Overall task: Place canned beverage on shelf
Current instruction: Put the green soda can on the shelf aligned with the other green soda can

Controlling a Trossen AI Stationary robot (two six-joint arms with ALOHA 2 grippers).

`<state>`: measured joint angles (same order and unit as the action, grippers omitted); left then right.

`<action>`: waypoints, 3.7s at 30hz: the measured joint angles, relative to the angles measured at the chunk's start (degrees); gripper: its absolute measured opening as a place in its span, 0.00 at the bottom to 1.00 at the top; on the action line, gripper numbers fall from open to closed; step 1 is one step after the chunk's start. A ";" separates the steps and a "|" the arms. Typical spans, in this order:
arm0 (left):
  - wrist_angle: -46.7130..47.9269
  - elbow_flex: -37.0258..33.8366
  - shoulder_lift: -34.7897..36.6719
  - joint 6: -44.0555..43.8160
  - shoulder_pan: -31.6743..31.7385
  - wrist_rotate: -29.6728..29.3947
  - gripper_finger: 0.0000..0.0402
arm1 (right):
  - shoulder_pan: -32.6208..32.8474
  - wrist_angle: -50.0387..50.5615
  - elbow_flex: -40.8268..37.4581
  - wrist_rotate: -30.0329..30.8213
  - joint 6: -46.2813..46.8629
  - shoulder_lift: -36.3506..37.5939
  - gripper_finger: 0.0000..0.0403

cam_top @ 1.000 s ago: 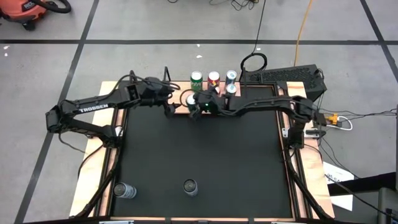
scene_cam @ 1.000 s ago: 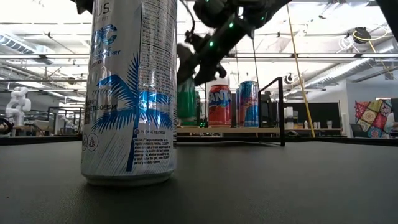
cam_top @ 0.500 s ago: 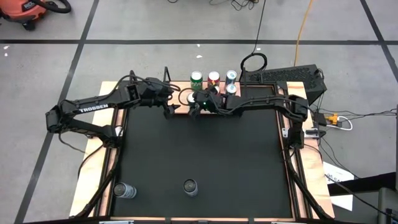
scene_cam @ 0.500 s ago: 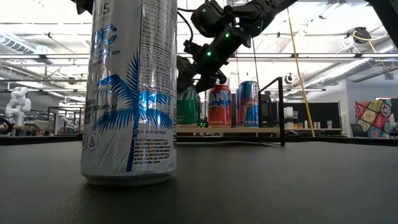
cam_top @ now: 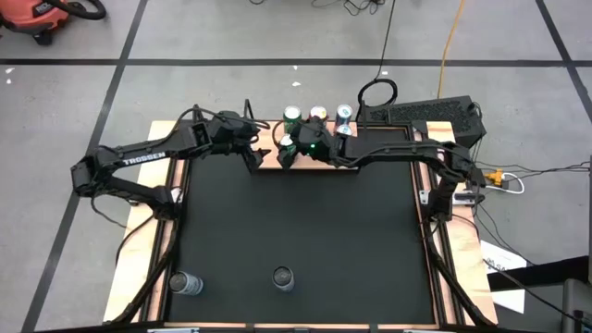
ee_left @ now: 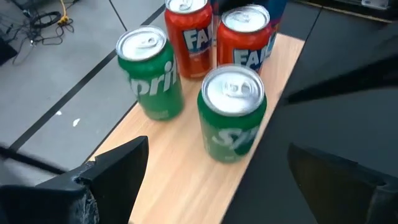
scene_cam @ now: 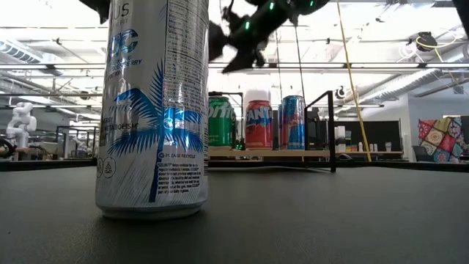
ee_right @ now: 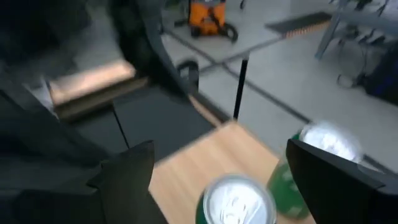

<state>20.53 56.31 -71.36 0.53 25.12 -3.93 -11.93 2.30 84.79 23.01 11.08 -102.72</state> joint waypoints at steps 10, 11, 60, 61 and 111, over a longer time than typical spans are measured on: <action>-11.11 -0.04 -6.96 0.30 0.77 -3.38 0.96 | -0.18 21.35 2.54 2.43 15.47 12.99 0.87; -12.00 -0.04 -7.31 0.22 1.04 -3.63 0.96 | -0.44 23.96 2.54 2.29 16.48 14.02 0.87; -17.93 3.88 -10.49 -1.73 2.23 1.09 0.48 | -4.47 29.25 2.45 0.67 10.65 18.08 0.81; -17.52 3.89 -10.60 -1.75 2.23 3.43 0.41 | -4.64 29.25 2.45 0.67 10.56 18.08 0.81; -24.30 3.80 -19.36 -1.27 5.33 7.92 0.01 | -8.43 32.23 2.36 -10.22 10.75 13.38 0.71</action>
<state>-3.77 60.12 -90.72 -0.73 30.46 3.99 -20.36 34.53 87.15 12.79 21.83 -89.34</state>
